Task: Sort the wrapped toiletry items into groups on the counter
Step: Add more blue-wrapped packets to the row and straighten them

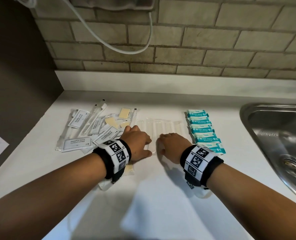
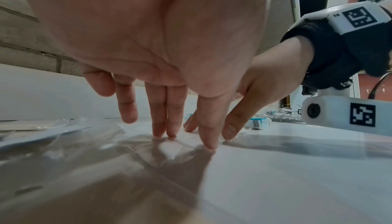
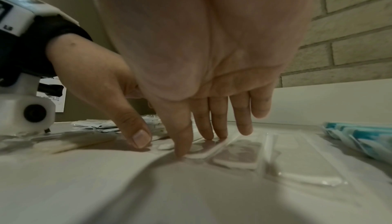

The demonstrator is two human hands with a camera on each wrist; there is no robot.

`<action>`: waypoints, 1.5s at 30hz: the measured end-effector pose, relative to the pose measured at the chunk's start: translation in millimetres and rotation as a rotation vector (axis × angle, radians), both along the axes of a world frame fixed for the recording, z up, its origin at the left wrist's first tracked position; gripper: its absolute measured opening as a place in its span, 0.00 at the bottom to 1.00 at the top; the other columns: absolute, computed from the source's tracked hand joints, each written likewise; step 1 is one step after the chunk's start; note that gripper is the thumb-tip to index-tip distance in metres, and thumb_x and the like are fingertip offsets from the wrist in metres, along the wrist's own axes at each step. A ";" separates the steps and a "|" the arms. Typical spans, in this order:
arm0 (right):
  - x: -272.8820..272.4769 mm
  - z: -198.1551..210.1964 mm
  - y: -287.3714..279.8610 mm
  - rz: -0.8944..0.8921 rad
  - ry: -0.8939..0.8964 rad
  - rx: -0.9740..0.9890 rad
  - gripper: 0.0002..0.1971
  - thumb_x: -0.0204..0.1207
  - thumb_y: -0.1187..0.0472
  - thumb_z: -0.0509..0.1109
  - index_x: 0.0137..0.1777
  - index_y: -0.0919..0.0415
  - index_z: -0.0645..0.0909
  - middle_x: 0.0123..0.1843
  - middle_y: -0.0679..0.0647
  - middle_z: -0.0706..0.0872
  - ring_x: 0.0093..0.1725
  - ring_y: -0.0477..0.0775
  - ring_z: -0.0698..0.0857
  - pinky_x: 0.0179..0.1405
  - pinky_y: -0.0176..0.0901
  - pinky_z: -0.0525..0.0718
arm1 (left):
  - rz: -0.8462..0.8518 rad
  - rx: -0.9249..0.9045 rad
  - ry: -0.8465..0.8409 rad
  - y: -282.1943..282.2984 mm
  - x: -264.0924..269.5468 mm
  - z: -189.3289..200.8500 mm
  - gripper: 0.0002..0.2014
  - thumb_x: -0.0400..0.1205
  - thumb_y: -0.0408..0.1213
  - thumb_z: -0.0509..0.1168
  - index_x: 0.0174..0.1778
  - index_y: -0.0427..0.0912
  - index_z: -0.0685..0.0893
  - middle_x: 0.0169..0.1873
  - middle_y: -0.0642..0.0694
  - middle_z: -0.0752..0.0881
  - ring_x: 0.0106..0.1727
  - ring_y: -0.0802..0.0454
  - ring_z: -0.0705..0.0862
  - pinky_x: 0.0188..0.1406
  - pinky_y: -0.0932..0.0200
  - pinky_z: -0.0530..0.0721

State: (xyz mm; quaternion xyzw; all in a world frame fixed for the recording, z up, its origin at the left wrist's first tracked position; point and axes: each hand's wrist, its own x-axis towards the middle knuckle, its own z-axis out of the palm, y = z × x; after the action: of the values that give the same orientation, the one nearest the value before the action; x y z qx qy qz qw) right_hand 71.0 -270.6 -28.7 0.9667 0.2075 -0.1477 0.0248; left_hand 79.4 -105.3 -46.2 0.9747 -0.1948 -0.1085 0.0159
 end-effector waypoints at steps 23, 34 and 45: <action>15.8 -10.7 -67.6 -0.011 -0.062 -0.215 0.19 0.81 0.62 0.62 0.72 0.57 0.76 0.70 0.54 0.81 0.75 0.58 0.73 0.83 0.53 0.57 | -0.089 -0.021 -0.036 -76.2 13.8 -9.1 0.21 0.78 0.61 0.62 0.58 0.51 0.83 0.68 0.53 0.82 0.76 0.43 0.66 0.69 0.45 0.62; 16.7 -15.4 -74.0 -0.006 -0.094 -0.185 0.15 0.80 0.61 0.61 0.65 0.57 0.80 0.62 0.54 0.85 0.68 0.56 0.77 0.81 0.51 0.61 | -0.061 -0.020 -0.051 -80.0 16.5 -14.9 0.20 0.77 0.63 0.62 0.55 0.53 0.83 0.69 0.52 0.81 0.73 0.44 0.67 0.67 0.45 0.64; 19.2 -16.1 -73.4 -0.021 -0.082 -0.130 0.13 0.78 0.61 0.63 0.58 0.51 0.84 0.58 0.52 0.86 0.66 0.55 0.79 0.81 0.51 0.62 | -0.027 0.004 -0.027 -79.8 20.9 -22.9 0.26 0.73 0.66 0.61 0.62 0.56 0.82 0.67 0.51 0.81 0.70 0.43 0.69 0.65 0.45 0.65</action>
State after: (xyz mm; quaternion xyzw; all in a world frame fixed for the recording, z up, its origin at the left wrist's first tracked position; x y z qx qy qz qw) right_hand 90.3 -344.0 -44.9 0.9704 0.1864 -0.1211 0.0943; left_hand 100.3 -185.1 -69.1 0.9734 -0.2078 -0.0958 0.0097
